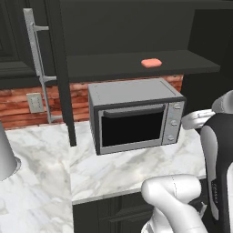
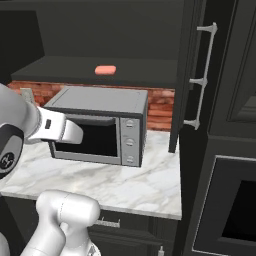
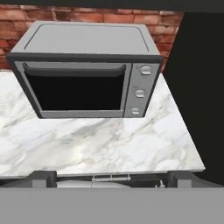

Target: Pick up the bar soap and sponge from the sink, and place them back in the cabinet, and close the cabinet doors.

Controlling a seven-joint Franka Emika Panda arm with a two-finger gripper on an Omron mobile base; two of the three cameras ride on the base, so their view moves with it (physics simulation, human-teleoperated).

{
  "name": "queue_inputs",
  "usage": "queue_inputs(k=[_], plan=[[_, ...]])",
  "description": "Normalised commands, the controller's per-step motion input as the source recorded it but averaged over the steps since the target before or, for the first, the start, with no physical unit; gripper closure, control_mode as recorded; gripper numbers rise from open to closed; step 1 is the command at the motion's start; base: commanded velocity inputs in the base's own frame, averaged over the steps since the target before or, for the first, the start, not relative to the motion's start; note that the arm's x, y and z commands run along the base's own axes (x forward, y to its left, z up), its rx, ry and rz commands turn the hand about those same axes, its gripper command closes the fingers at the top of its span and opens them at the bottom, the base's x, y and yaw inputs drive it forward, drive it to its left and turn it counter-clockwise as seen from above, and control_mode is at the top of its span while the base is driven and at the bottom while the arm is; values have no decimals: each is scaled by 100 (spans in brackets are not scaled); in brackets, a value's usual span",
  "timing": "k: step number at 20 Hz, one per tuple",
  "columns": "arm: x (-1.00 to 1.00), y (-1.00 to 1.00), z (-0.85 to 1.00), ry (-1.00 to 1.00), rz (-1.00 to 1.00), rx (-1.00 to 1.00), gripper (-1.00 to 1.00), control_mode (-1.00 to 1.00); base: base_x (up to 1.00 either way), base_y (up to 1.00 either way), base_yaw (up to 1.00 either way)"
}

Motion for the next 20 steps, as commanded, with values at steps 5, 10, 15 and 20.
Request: queue_inputs(k=[5, 10, 15, 20], plan=[[0, 4, 0, 1, 0, 0, -100, 100, -2, 0, 0], [0, 0, 0, 0, 0, 0, -100, 100, -39, -9, 1], [0, 0, 0, 0, 0, 0, -100, 100, -78, -40, 0], [0, 0, 0, 0, 0, 0, -100, 100, -84, -61, 1]])
